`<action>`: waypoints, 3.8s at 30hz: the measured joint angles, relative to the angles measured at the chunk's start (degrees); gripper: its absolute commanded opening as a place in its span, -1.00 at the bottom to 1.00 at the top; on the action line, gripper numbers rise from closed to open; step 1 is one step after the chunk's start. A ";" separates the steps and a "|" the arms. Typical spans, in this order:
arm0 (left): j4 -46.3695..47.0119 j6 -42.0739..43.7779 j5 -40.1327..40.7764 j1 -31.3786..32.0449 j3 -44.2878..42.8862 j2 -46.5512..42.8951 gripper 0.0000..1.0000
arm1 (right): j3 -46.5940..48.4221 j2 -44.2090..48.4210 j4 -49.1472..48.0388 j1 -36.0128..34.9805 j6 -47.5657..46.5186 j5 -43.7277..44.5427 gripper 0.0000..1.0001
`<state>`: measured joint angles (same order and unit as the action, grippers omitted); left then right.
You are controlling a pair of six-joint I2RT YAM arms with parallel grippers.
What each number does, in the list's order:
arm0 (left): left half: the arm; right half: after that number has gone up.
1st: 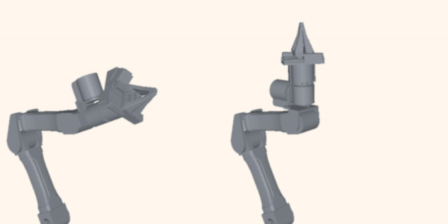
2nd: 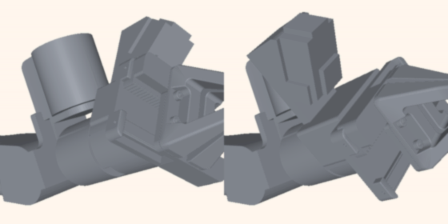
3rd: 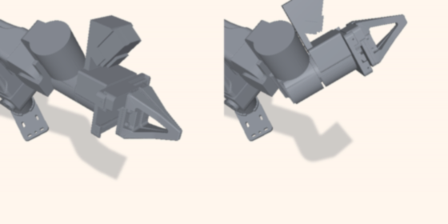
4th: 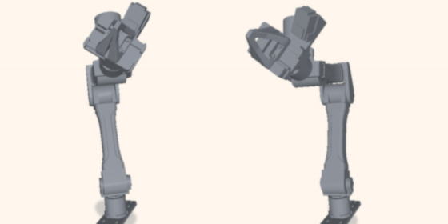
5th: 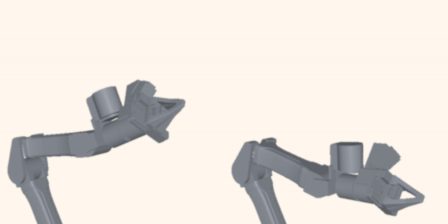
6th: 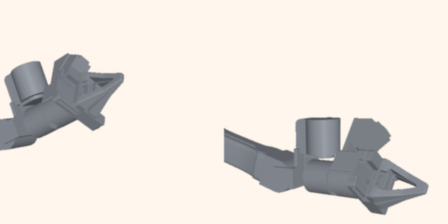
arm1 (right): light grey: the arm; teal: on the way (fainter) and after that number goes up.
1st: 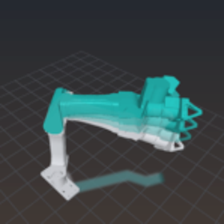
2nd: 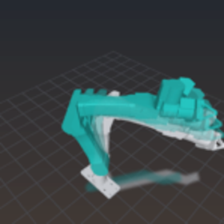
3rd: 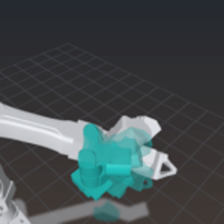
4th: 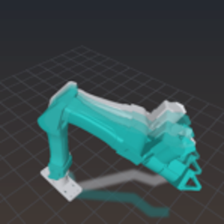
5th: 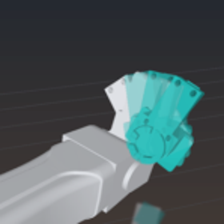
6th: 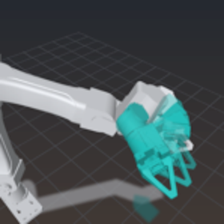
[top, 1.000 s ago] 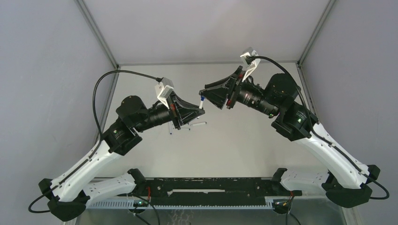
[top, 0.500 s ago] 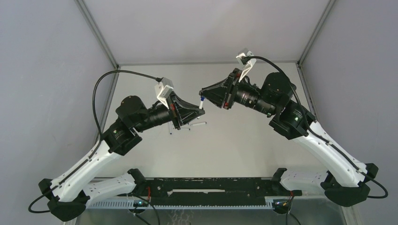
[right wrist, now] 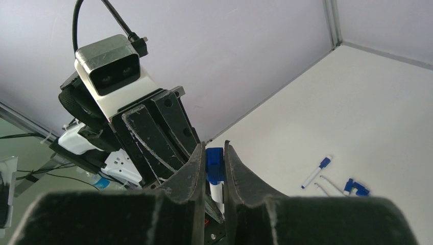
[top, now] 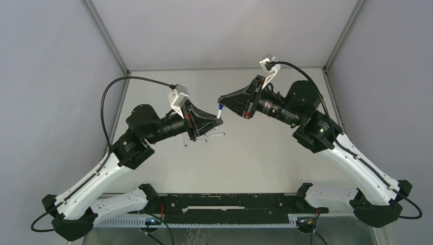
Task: Insert the pens into the pen caps
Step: Adjust the pen cap on the pen.
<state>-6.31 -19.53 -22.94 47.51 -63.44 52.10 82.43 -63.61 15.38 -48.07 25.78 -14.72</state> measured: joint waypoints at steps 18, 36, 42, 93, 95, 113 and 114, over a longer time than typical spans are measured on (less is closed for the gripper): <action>0.02 -0.02 -1.27 0.15 0.00 0.24 -1.00 | -4.17 2.69 -3.50 0.87 2.29 0.09 -0.82; 2.84 -0.44 -5.70 0.15 0.00 0.07 -1.00 | -9.38 4.90 -14.45 1.62 1.36 -7.30 -0.87; 5.55 -1.05 -8.98 0.15 0.15 -0.66 -1.00 | -9.42 4.90 -18.51 1.81 0.52 -12.48 -0.90; -1.14 0.35 -0.26 0.22 0.74 1.70 -1.00 | -6.38 3.67 -5.05 -2.99 -2.36 12.22 -1.00; -1.18 0.52 -1.11 0.31 0.74 2.05 -1.00 | -5.97 3.67 -4.85 -2.40 -2.43 11.96 -1.00; -1.57 0.57 -1.36 0.66 0.74 2.12 -1.00 | -5.33 3.98 -1.97 -1.05 -2.49 8.68 -1.00; -1.57 0.57 -1.20 0.66 0.74 2.08 -1.00 | -5.33 4.07 -1.86 -1.05 -2.51 8.35 -1.00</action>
<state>-7.88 -18.96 -24.14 48.16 -62.70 54.17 77.10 -59.55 13.52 -49.12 23.27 -6.37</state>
